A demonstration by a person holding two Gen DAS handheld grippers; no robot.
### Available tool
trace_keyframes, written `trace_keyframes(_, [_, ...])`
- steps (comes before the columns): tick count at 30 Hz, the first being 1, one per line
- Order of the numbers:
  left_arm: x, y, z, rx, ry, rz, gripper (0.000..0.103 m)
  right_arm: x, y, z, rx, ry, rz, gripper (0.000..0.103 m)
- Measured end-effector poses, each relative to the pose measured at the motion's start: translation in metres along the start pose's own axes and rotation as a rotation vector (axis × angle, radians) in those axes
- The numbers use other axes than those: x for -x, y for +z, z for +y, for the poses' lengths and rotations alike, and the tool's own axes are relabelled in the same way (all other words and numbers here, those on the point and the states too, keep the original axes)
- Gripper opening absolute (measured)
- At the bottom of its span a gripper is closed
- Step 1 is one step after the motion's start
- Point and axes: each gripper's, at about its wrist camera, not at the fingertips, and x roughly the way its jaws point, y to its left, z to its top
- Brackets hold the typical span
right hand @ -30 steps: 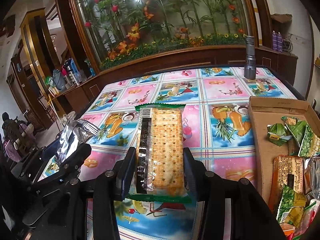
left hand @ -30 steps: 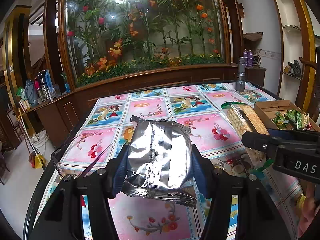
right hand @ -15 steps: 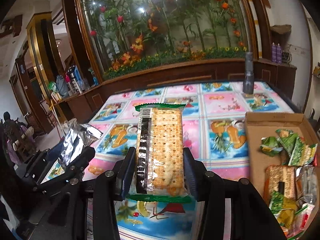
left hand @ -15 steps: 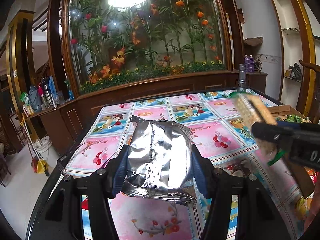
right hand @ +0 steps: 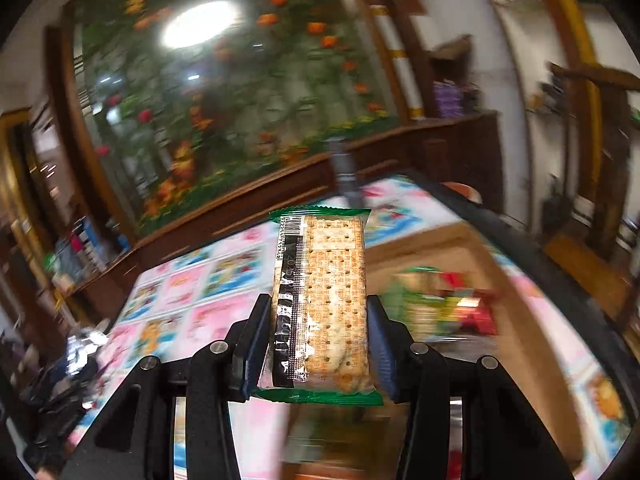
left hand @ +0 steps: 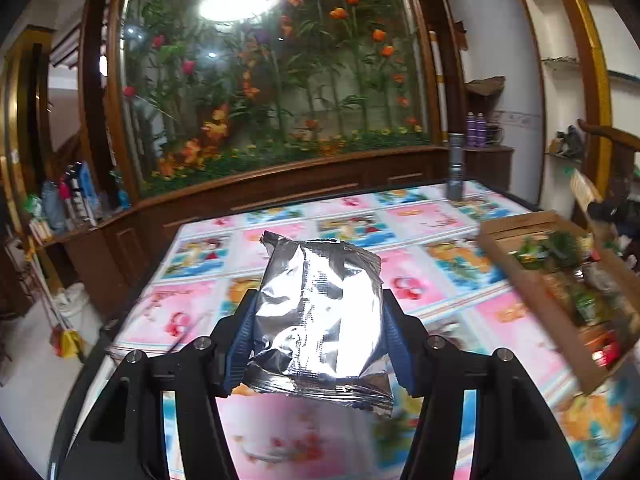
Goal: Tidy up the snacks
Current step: 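Carry the foil bag and cracker pack over the cardboard box with both tools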
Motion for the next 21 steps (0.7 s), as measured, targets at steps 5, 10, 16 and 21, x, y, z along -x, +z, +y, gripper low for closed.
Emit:
trace_keyframes(5, [0.004,0.013,-0.051,0.006,-0.161,0.055,0.058,-0.001,0.007,-0.056,-0.121,-0.024,0.054,0.049])
trace_keyframes(10, [-0.003,0.020,-0.121,0.008,-0.357,0.133,0.058,-0.001,0.006,-0.069,-0.145,-0.038,0.100,0.049])
trace_keyframes(16, [-0.024,0.016,-0.190,-0.016,-0.446,0.220,0.058,-0.008,0.000,-0.075,-0.148,-0.051,0.166,0.049])
trace_keyframes(21, [-0.041,0.013,-0.217,-0.023,-0.469,0.270,0.058,-0.014,-0.004,-0.090,-0.194,-0.036,0.215,0.049])
